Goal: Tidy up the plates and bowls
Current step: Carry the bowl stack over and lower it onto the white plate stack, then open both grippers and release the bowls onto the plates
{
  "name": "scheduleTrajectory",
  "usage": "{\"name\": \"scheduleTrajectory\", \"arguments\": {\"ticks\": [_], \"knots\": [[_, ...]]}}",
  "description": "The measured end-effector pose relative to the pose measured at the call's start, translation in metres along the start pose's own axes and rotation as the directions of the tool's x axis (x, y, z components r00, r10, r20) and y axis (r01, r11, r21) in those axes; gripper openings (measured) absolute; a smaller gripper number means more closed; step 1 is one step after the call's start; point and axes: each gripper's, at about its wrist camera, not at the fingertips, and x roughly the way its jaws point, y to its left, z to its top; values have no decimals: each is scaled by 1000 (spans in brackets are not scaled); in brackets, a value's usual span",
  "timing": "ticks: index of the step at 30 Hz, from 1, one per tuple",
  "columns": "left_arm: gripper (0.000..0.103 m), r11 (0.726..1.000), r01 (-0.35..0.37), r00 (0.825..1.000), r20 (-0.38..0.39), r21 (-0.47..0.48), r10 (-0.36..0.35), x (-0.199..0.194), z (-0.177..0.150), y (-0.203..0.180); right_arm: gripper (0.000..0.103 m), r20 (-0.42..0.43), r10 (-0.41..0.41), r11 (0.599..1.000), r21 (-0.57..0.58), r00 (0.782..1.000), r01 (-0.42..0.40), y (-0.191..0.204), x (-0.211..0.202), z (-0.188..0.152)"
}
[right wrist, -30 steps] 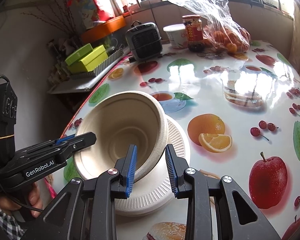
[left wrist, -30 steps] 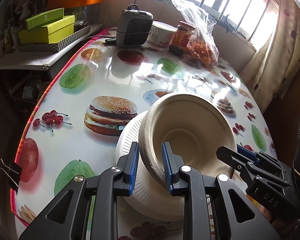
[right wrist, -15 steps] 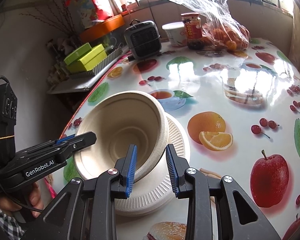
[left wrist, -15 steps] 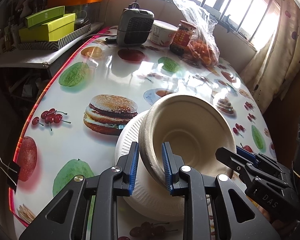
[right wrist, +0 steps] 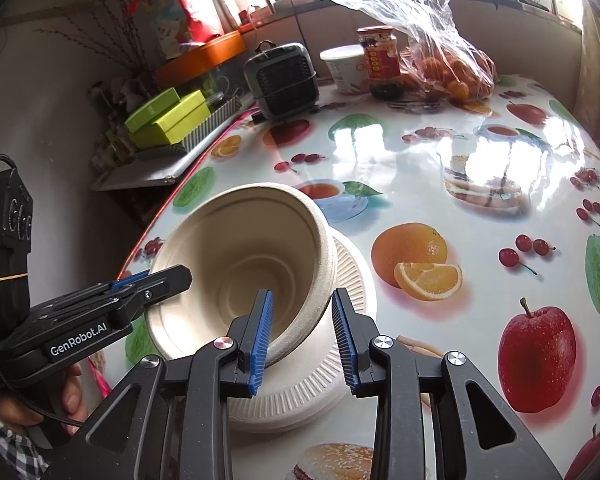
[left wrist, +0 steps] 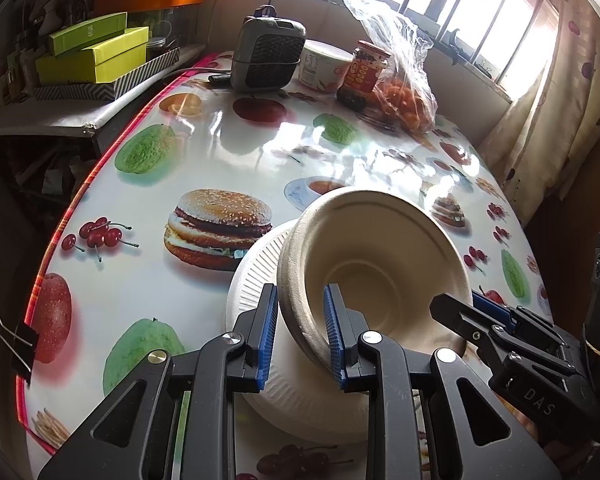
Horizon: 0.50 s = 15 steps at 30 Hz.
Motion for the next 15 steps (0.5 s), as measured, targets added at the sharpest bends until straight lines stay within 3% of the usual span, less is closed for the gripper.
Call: {"name": "scheduleTrajectory", "arguments": {"ticks": [3,15], "knots": [[25,1000,4,1000,-1,3,-4,1,-1,-1,36,4,6,1000,1,1000,-6,0,-1,-1],[34,1000,2,1000,1,6,-2,2,-1,-5,39,10,4,1000,3,1000,-4,1,-3,0]]}}
